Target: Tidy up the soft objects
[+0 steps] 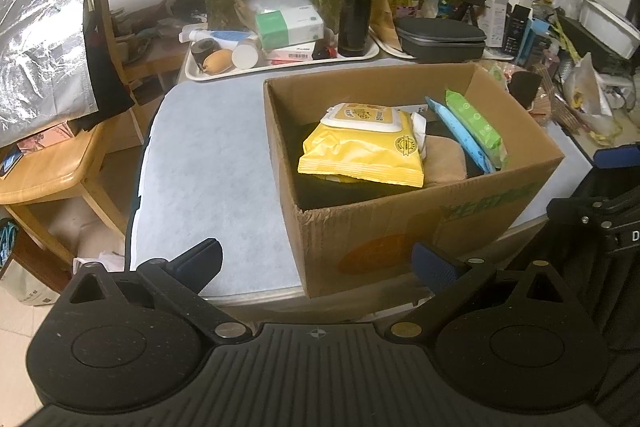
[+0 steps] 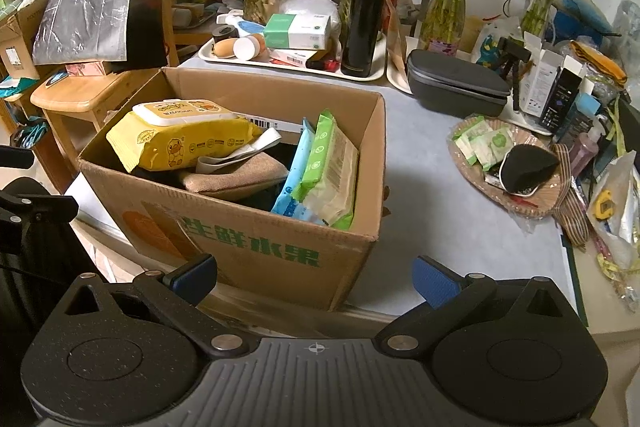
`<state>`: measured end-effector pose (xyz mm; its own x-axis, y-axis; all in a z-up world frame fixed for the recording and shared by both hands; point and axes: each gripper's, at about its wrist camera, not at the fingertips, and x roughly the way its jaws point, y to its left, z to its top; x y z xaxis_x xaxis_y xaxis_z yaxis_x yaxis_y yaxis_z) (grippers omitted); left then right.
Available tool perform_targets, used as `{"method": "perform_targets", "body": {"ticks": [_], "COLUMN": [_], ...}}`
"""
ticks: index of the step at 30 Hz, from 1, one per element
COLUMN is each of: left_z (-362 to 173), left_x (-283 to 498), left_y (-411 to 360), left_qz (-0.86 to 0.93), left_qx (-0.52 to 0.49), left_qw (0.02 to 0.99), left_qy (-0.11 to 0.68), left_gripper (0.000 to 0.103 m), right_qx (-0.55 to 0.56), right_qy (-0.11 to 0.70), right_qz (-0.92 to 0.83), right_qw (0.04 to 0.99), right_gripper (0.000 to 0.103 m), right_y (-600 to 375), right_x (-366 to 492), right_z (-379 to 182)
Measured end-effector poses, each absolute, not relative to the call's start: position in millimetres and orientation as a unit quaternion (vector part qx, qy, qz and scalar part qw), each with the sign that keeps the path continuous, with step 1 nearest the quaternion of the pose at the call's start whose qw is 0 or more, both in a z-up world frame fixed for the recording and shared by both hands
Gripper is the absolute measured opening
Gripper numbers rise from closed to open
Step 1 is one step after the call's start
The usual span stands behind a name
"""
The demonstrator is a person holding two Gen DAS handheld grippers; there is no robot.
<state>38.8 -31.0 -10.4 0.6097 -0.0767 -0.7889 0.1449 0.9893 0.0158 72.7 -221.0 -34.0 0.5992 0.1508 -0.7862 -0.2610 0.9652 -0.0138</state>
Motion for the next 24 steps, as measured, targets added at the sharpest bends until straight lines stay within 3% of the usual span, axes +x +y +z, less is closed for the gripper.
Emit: {"method": "perform_targets", "body": {"ticks": [24], "left_z": [-10.6], "left_x": [41.2], "left_y": [-27.4], "left_qz": [-0.059], "left_qx": [0.038], "left_qw": [0.896], "left_qy": [0.439], "left_gripper": [0.103], "right_qx": [-0.051], "right_qy": [0.431], "right_qz": [0.127], "right_qw": [0.892], "right_gripper": [0.103], "right_y": [-224.3], "right_x": [71.6], "right_z": [-33.4]}}
